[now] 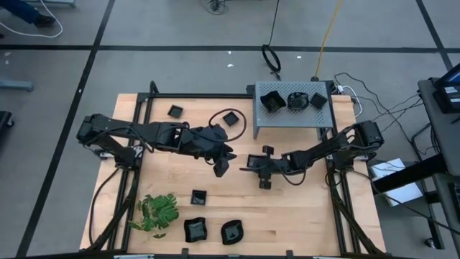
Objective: Pick & Place Mini shaped plates
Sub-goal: Stack the black square plate on top of the black square plate on the shelf
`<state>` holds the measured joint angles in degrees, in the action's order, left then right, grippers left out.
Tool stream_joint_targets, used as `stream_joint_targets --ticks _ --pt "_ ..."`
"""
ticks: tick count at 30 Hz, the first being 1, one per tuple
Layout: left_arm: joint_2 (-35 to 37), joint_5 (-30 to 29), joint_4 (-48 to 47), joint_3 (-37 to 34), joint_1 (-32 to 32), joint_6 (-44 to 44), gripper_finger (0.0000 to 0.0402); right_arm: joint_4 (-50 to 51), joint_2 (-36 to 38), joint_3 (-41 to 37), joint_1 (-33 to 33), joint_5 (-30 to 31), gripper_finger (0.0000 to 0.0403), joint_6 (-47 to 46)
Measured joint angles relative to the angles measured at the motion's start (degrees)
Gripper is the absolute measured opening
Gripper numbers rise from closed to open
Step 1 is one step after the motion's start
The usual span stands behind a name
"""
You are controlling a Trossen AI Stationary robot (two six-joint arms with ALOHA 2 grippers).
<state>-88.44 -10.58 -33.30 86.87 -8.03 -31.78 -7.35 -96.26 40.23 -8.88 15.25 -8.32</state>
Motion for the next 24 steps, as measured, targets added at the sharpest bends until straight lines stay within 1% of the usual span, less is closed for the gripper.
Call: stream_joint_targets --ticks 3,7,8,11,13,20,24 --pt "0.00 -0.01 0.00 0.00 0.00 0.01 0.0127 0.25 0.58 0.00 0.00 -0.20 0.0085 0.30" --pt "0.00 -0.01 0.02 0.00 0.00 -0.01 0.0127 1.11 2.30 -0.22 0.02 -0.49 0.0017 0.69" --pt "0.00 -0.01 0.02 0.00 0.00 0.00 0.0127 1.22 2.91 -0.22 0.02 -0.50 0.0009 0.81" --pt "0.00 -0.01 0.02 0.00 0.00 -0.02 0.0127 2.17 6.09 -0.22 0.00 -0.80 0.0007 1.34" --pt "0.00 -0.01 0.02 0.00 0.00 -0.07 0.0127 2.48 8.78 -0.22 0.02 -2.22 0.0002 1.49" --pt "0.00 -0.01 0.07 0.00 0.02 -0.03 0.0127 2.24 22.00 -0.22 0.02 -7.91 0.0001 3.86" --pt "-0.02 -0.01 0.07 0.00 0.07 -0.01 0.0127 2.09 30.43 -0.22 0.18 -8.01 0.0001 6.91"
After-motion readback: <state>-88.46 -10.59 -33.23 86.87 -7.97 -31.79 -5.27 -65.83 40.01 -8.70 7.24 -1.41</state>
